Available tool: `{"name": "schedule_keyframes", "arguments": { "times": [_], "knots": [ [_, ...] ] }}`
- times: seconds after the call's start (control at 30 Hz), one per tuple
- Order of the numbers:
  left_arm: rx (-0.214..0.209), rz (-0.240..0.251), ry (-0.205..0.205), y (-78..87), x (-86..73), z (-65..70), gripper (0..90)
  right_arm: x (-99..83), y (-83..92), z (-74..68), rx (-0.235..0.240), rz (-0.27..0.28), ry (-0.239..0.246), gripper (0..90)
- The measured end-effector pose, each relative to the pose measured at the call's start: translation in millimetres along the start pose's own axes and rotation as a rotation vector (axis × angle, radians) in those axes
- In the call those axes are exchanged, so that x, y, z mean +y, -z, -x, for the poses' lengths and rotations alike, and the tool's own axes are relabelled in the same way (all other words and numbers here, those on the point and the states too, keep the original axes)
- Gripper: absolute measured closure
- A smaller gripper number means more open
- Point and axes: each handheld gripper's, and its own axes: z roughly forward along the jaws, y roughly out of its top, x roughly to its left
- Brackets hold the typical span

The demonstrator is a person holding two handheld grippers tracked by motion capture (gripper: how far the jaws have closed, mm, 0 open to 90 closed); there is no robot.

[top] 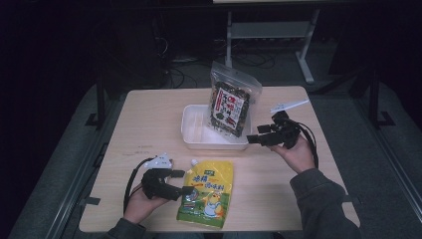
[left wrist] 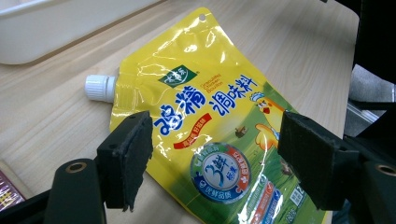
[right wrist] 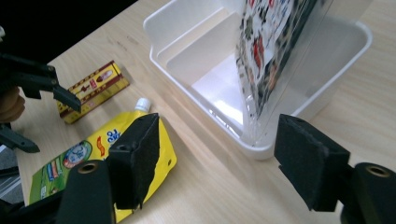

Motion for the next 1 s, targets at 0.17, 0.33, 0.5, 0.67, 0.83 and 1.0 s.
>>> {"name": "schedule_keyframes", "arguments": {
  "times": [0.17, 0.33, 0.5, 0.67, 0.83, 1.0],
  "knots": [
    [0.007, 0.004, 0.002, 0.8, 1.1, 1.0, 24.1, -10.7, -3.4, -3.8, 0.02, -0.011, -0.012, 29.9],
    [0.015, 0.009, 0.001, 0.7, 1.5, 1.8, 22.9, -19.4, -8.3, -8.1, 0.037, -0.025, -0.013, 29.6],
    [0.016, 0.008, 0.0, 0.6, 2.0, 2.3, 22.2, -25.7, -9.2, -13.2, 0.046, -0.031, -0.008, 29.3],
    [0.02, 0.008, -0.001, 0.3, 1.9, 2.8, 22.1, -29.4, -9.8, -15.0, 0.056, -0.036, -0.014, 28.9],
    [0.022, 0.01, -0.006, 0.7, 2.6, 3.0, 22.0, -34.3, -15.3, -19.3, 0.077, -0.061, -0.016, 28.5],
    [0.025, 0.004, -0.01, -0.1, 2.9, 3.5, 22.0, -39.9, -24.4, -22.4, 0.089, -0.101, -0.019, 28.1]
  ]
}}
